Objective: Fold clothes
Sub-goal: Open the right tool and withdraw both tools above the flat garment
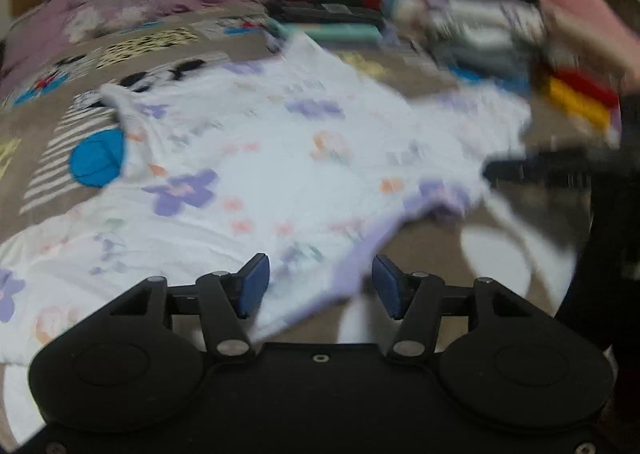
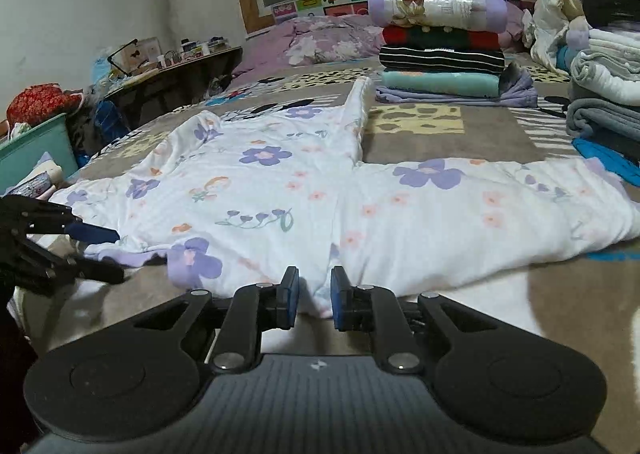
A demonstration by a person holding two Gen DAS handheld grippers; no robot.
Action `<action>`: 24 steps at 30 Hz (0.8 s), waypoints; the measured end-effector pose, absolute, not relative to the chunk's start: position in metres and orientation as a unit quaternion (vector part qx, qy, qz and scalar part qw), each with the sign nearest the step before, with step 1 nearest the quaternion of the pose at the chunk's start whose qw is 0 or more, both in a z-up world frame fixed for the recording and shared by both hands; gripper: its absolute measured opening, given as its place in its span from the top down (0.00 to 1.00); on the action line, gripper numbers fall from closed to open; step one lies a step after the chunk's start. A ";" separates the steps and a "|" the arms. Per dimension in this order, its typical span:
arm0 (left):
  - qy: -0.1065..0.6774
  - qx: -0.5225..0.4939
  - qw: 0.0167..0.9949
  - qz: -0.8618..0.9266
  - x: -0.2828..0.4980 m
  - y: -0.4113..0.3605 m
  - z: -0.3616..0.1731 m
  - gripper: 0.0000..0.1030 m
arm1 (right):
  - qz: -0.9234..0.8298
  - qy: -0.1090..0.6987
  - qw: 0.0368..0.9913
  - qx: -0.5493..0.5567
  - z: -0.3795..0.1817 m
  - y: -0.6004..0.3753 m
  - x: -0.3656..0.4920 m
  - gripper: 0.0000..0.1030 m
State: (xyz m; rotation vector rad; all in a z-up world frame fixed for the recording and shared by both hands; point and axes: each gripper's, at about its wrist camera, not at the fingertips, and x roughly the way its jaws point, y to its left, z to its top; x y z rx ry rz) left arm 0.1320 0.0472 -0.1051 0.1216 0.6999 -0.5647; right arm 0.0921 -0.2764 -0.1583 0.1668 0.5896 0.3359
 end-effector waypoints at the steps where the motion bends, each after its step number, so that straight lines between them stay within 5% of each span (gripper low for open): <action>1: 0.335 0.038 0.902 -0.270 0.135 0.053 -0.101 0.45 | 0.167 0.286 0.939 0.087 -0.156 -0.275 0.095 0.82; 13: 0.298 -0.060 0.929 -0.212 0.215 0.078 -0.092 0.46 | 0.201 0.296 0.929 0.092 -0.126 -0.248 0.180 0.80; 24: 0.384 -0.097 0.899 -0.188 0.294 0.109 -0.116 0.47 | 0.200 0.366 0.906 0.073 -0.140 -0.242 0.283 0.79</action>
